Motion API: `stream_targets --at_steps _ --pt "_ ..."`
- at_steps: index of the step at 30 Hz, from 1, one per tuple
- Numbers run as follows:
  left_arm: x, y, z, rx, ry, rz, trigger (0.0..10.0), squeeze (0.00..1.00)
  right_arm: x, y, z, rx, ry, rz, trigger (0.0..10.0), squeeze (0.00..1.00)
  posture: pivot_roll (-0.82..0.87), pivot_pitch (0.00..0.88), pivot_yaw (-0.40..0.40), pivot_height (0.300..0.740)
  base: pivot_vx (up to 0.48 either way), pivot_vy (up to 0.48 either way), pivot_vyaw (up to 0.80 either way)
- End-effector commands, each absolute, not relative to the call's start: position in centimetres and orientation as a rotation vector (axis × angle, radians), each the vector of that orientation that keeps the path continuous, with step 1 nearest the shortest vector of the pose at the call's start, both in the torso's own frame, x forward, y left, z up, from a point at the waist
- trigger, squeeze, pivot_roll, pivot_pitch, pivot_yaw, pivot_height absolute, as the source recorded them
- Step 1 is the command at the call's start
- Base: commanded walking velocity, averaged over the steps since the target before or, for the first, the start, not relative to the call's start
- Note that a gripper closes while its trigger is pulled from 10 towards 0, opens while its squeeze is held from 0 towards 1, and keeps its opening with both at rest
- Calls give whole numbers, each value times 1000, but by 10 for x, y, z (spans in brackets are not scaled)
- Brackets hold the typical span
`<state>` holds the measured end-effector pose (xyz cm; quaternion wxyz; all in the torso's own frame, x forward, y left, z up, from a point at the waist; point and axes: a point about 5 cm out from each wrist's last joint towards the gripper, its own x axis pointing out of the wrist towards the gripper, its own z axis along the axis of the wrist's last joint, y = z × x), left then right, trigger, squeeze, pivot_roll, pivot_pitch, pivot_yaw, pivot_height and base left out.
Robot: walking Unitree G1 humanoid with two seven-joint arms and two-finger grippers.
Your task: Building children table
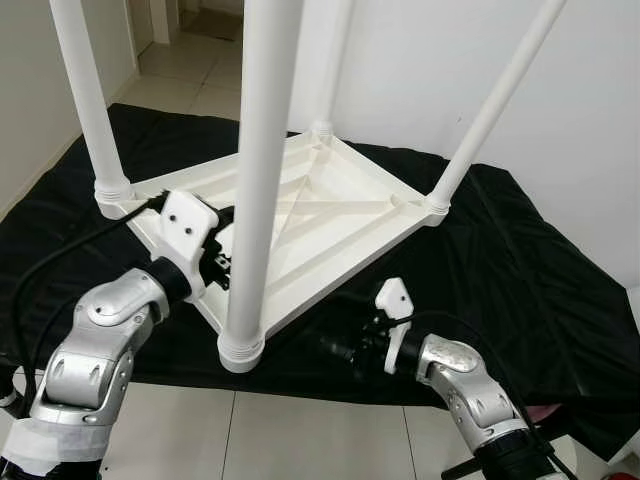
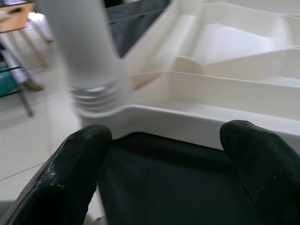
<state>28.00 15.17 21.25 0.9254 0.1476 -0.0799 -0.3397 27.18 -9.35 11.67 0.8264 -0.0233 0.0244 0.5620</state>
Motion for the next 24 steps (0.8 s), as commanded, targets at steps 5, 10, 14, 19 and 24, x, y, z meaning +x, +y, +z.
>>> stream_targets --at_steps 5,10,14,19,24 --pt "284 156 204 321 -115 -661 10000 0 273 -87 127 -37 55 1313 10000 0 104 0 -163 740 0 0 0" --pt "284 162 207 326 -115 -640 10000 0 277 -78 133 -38 37 1363 10000 0 113 0 -169 740 0 0 0" --pt "283 173 212 326 -118 -590 10000 0 280 -64 138 -35 12 1401 10000 0 130 0 -177 740 0 0 0" --pt "283 195 215 339 -106 -482 10000 0 280 -34 138 28 -15 1401 10000 0 144 0 -193 740 0 0 0" --pt "283 203 216 344 -97 -445 10000 0 280 -24 139 52 -24 1402 10000 0 147 0 -196 740 0 0 0"
